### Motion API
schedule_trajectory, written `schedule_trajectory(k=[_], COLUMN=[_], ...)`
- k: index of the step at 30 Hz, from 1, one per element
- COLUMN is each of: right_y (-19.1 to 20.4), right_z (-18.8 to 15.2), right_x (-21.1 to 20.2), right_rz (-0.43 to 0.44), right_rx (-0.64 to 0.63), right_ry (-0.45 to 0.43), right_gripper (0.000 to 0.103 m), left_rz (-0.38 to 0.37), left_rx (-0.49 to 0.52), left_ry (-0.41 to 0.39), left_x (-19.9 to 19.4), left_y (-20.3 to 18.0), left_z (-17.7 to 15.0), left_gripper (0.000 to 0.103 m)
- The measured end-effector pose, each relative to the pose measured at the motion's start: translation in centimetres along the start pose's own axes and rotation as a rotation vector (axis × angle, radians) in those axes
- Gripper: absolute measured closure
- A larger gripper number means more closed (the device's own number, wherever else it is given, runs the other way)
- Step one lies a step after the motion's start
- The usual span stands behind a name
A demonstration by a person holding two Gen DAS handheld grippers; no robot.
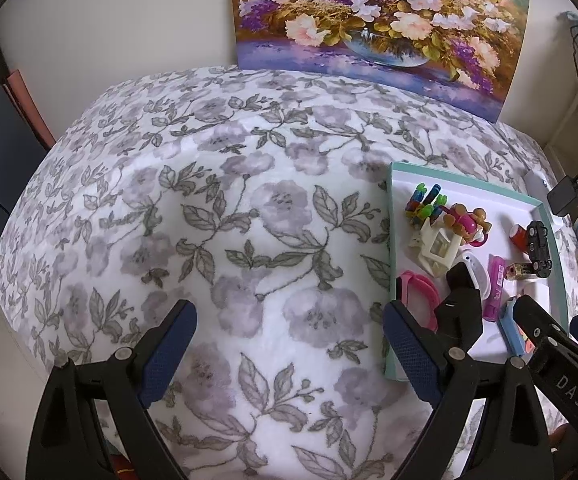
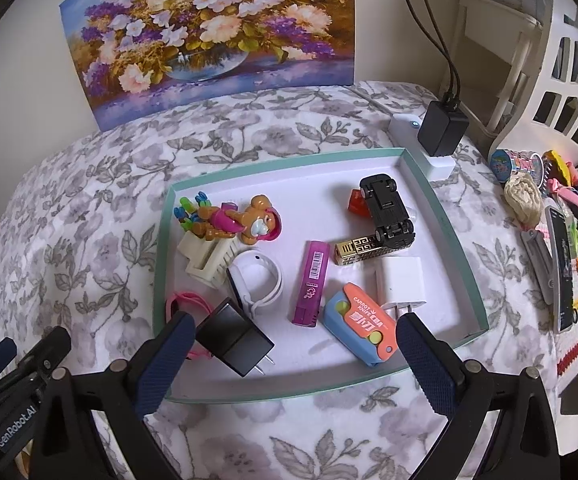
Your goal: Organize rigid objects
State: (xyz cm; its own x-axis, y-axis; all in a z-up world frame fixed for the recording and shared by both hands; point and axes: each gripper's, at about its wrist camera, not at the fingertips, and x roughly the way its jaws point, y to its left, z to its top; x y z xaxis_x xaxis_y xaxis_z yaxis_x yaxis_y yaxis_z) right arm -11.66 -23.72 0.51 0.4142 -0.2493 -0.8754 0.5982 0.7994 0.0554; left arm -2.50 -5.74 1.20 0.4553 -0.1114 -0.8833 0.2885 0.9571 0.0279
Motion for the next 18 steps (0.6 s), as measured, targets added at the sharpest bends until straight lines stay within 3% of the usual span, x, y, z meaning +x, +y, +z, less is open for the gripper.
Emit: schedule_trajectory(k=[18], right_y=[-0.18], right_z=[-0.10], right_x=[0.41], right_rz=[-0.004], right_rx=[0.006], right_ry=[0.014], right_gripper=[0.001], left_rz=[0.016], left_rx=[0.004], left_ry=[0.013], left_x=[0.33], left_y=[0.02], left_z=[-0.06], left_gripper=[0.009])
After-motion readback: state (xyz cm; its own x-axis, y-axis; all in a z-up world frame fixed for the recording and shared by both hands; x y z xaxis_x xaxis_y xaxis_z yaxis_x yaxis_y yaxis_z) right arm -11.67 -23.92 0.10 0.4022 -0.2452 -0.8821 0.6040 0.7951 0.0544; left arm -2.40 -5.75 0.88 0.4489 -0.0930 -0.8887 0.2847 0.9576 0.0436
